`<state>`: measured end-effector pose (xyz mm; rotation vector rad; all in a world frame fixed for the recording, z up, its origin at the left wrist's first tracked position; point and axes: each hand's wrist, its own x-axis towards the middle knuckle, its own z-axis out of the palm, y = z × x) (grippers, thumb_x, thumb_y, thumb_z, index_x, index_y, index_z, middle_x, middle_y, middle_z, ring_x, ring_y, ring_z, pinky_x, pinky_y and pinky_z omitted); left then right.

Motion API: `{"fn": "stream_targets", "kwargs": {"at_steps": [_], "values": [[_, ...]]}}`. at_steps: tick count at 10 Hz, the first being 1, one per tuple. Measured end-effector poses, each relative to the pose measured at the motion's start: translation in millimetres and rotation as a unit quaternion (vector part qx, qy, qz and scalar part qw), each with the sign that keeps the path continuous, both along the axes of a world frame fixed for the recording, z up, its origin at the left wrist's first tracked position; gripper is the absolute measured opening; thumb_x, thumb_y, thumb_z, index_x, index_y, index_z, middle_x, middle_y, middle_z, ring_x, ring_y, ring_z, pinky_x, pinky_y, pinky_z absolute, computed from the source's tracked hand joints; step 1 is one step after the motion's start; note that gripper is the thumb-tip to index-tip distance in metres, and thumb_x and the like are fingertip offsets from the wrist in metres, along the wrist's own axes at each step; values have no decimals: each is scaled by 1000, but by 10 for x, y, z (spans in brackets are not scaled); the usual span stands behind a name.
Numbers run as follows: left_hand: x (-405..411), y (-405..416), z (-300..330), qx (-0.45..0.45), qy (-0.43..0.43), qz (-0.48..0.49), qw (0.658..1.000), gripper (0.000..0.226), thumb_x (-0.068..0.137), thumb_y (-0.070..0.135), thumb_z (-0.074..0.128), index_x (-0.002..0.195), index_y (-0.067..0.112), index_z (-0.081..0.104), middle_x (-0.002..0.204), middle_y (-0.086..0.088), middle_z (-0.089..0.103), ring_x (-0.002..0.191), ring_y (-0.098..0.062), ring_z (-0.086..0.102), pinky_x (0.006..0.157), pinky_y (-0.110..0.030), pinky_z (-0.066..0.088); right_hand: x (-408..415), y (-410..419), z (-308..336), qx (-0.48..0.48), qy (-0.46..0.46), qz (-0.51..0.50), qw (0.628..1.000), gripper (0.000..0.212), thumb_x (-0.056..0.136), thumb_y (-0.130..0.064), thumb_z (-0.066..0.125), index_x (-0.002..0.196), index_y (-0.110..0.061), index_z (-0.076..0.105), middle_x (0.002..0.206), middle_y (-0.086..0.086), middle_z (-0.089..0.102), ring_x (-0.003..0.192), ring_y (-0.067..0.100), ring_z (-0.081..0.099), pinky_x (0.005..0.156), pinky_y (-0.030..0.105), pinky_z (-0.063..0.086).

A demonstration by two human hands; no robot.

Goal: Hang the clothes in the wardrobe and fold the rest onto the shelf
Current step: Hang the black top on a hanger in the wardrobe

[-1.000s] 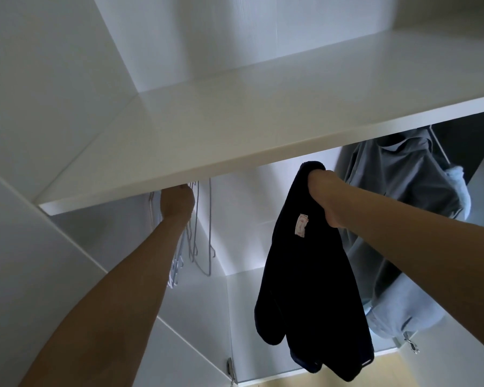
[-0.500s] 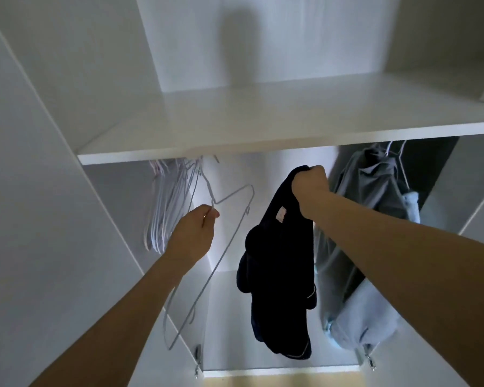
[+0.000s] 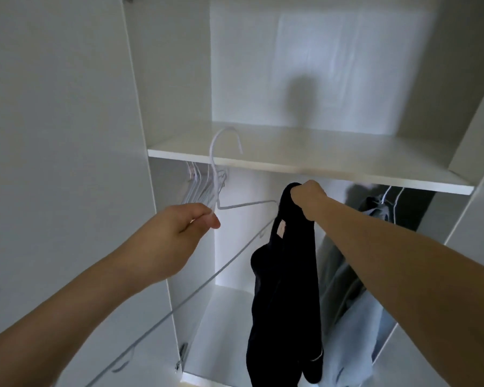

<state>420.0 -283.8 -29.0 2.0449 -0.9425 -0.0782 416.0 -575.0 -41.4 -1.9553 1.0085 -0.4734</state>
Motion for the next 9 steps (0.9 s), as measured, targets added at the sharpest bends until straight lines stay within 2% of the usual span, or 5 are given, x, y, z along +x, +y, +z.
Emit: {"fn": "stream_targets", "kwargs": {"at_steps": [1, 2, 5, 8, 9], "values": [[-178, 46, 197, -6, -19, -14, 1000, 25, 99, 32, 45, 85, 30, 66, 47, 10, 35, 43, -7, 32, 44, -16, 30, -72, 122, 285, -64, 63, 20, 996, 27, 88, -5, 42, 63, -14, 36, 64, 5, 37, 52, 18, 33, 54, 31, 36], [-271, 109, 351, -6, -46, -29, 999, 24, 99, 29, 46, 85, 29, 66, 45, 13, 39, 43, -6, 33, 44, -13, 28, -119, 188, 457, -77, 51, -5, 996, 17, 85, -8, 46, 68, -6, 44, 63, 8, 43, 53, 22, 41, 46, 28, 30], [-400, 340, 777, -18, -34, -65, 997, 27, 101, 26, 44, 87, 29, 67, 41, 13, 36, 43, -12, 29, 44, -19, 28, -128, 301, 849, -131, 45, 1, 990, 26, 85, -9, 44, 60, -12, 37, 57, 6, 38, 47, 20, 35, 43, 25, 23], [-430, 527, 1015, 5, -67, -57, 996, 26, 101, 30, 43, 89, 29, 66, 38, 12, 30, 35, -6, 29, 38, -15, 26, -91, 449, 1004, -147, 32, 0, 989, 26, 89, -8, 42, 63, -11, 38, 60, 5, 39, 50, 19, 36, 44, 25, 25], [-431, 463, 1052, 7, -75, -49, 996, 25, 102, 26, 42, 92, 22, 65, 34, 13, 33, 32, -5, 31, 37, -12, 25, 6, 557, 1036, -147, 11, 17, 989, 27, 89, -8, 42, 62, -11, 38, 60, 5, 39, 51, 19, 36, 44, 25, 26]]}}
